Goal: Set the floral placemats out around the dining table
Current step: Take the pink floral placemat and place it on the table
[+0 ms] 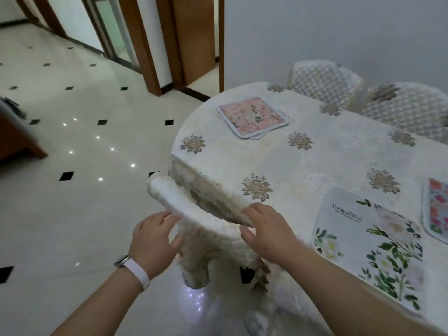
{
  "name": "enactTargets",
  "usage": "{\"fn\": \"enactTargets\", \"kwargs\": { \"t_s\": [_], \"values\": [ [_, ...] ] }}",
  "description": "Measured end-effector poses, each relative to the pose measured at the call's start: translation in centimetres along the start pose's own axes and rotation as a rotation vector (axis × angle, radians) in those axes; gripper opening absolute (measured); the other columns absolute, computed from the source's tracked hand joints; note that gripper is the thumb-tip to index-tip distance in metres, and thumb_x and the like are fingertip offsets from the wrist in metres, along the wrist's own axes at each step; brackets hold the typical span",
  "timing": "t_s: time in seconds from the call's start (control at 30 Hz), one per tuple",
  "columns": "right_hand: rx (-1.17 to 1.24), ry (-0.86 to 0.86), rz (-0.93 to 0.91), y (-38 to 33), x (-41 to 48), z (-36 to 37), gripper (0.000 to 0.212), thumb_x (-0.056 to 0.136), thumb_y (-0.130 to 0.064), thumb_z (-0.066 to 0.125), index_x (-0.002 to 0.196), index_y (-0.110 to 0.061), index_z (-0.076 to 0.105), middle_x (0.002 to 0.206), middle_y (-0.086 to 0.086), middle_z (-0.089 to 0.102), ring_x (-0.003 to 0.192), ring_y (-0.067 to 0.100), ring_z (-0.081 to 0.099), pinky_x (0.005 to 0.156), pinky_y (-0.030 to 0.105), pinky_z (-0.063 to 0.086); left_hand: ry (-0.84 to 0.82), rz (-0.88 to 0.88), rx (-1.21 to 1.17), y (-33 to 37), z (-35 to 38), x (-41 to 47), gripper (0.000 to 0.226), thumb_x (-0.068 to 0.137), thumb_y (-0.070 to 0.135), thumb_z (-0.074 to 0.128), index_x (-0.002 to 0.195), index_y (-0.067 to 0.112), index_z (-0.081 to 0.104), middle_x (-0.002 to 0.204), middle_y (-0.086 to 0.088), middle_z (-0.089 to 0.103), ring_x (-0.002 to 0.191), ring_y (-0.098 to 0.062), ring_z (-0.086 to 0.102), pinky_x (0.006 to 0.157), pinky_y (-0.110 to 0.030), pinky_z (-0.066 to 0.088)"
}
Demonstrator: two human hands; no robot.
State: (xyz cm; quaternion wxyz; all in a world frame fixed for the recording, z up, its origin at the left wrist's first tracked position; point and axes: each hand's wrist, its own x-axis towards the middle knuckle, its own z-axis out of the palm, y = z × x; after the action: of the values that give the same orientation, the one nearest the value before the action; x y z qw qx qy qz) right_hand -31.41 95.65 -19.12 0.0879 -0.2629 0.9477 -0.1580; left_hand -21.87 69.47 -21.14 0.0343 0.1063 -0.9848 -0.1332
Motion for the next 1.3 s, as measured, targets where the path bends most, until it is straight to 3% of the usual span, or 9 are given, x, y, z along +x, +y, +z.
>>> {"fn": "enactTargets", "kwargs": {
  "t_s": [0.37, 0.6, 0.77, 1.03, 1.3],
  "values": [
    [-0.159, -0.024, -0.187, -19.1, 10.3, 2.3, 0.05, 0.093, -0.044, 0.051, 0.138, -0.024, 0.052, 0.14, -0.001, 0.052, 0.125, 0.023, 0.048, 0.101, 0.037, 0.04, 0.073, -0.143, -0.06, -20.2, -7.1, -2.4, 0.063, 0.077, 0.057, 0.035, 0.125, 0.024, 0.061, 0.133, -0.005, 0.059, 0.122, -0.027, 0.053, 0.101, -0.045, 0.038],
    [-0.153, -0.059, -0.372, -28.1, 15.7, 5.0, 0.05, 0.094, -0.046, 0.05, 0.139, -0.023, 0.051, 0.14, -0.003, 0.051, 0.125, 0.021, 0.049, 0.102, 0.035, 0.041, 0.167, -0.253, -0.107, -26.8, -9.0, -3.8, 0.057, 0.079, 0.053, 0.04, 0.123, 0.023, 0.062, 0.133, -0.005, 0.058, 0.122, -0.027, 0.053, 0.099, -0.045, 0.039],
    [-0.135, -0.088, -0.405, -31.4, 21.4, 7.2, 0.052, 0.096, -0.045, 0.048, 0.143, -0.023, 0.046, 0.144, -0.002, 0.046, 0.129, 0.021, 0.045, 0.101, 0.034, 0.039, 0.164, -0.288, -0.096, -30.8, -9.6, -2.7, 0.052, 0.082, 0.051, 0.042, 0.123, 0.025, 0.062, 0.133, -0.002, 0.058, 0.122, -0.023, 0.053, 0.101, -0.043, 0.038],
    [-0.086, -0.166, -0.41, -33.1, 35.2, 10.5, 0.052, 0.094, -0.044, 0.05, 0.14, -0.021, 0.048, 0.14, 0.0, 0.051, 0.124, 0.024, 0.048, 0.101, 0.037, 0.041, 0.087, -0.363, -0.049, -38.2, -10.5, 8.2, 0.057, 0.081, 0.056, 0.037, 0.126, 0.028, 0.06, 0.137, 0.001, 0.055, 0.127, -0.021, 0.047, 0.103, -0.044, 0.035],
    [-0.057, -0.154, -0.37, -33.5, 49.1, 7.3, 0.049, 0.094, -0.045, 0.05, 0.138, -0.022, 0.05, 0.138, -0.002, 0.05, 0.123, 0.024, 0.048, 0.098, 0.038, 0.042, 0.125, -0.288, -0.03, -41.4, -13.8, 24.1, 0.055, 0.081, 0.054, 0.042, 0.122, 0.025, 0.062, 0.132, -0.002, 0.059, 0.122, -0.025, 0.052, 0.098, -0.045, 0.04]
  ]
}}
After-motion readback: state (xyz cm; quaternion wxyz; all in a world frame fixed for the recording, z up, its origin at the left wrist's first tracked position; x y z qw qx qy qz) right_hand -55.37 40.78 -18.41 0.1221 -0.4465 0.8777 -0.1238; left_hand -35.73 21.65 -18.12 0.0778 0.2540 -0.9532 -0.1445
